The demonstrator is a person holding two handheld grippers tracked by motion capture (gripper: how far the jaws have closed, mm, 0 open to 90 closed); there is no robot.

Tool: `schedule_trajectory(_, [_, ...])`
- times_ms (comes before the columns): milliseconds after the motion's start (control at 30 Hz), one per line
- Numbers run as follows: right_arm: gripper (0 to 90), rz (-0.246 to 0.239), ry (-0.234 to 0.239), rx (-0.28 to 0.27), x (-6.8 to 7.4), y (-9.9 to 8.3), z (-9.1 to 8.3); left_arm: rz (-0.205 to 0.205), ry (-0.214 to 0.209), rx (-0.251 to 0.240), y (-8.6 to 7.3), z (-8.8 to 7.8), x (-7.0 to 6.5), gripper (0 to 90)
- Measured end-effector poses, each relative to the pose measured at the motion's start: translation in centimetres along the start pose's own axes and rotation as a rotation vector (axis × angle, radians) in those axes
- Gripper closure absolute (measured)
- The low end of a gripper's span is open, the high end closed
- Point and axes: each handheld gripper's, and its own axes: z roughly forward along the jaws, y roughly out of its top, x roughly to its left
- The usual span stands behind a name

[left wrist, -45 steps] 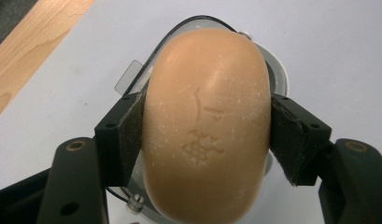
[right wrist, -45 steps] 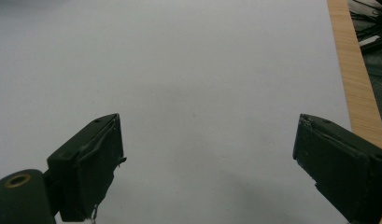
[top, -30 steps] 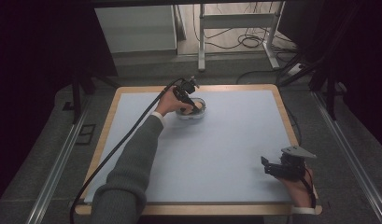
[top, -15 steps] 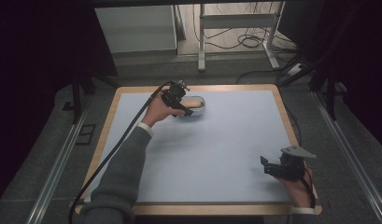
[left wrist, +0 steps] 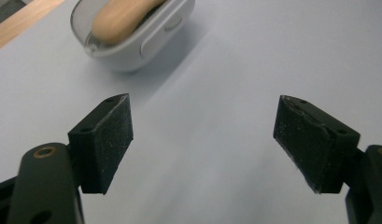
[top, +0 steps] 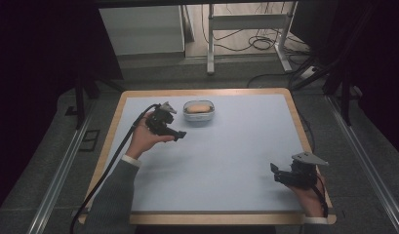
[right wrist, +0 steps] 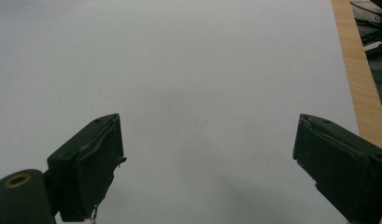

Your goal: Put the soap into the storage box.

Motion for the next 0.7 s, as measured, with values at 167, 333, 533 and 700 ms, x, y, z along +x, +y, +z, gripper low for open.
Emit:
schedule_trajectory(167, [8.4,-0.002,0.001,0.002,0.1,0.0,0.1,-0.041,0.004,-0.023,-3.6,-1.1,-0.5,20.4])
schedule_trajectory(333, [8.4,-0.012,0.004,0.008,0.5,0.0,0.3,-0.093,0.007,-0.05,-7.3,-1.8,-1.0,20.3])
schedule_trajectory(533, [8.4,-0.02,0.004,0.002,0.8,0.1,0.3,-0.134,0.041,-0.052,-10.5,-2.2,-1.5,20.2])
schedule_trajectory(700, [8.4,-0.026,0.005,0.004,0.9,0.1,0.3,-0.151,0.073,-0.046,-12.4,-2.2,-2.0,20.4])
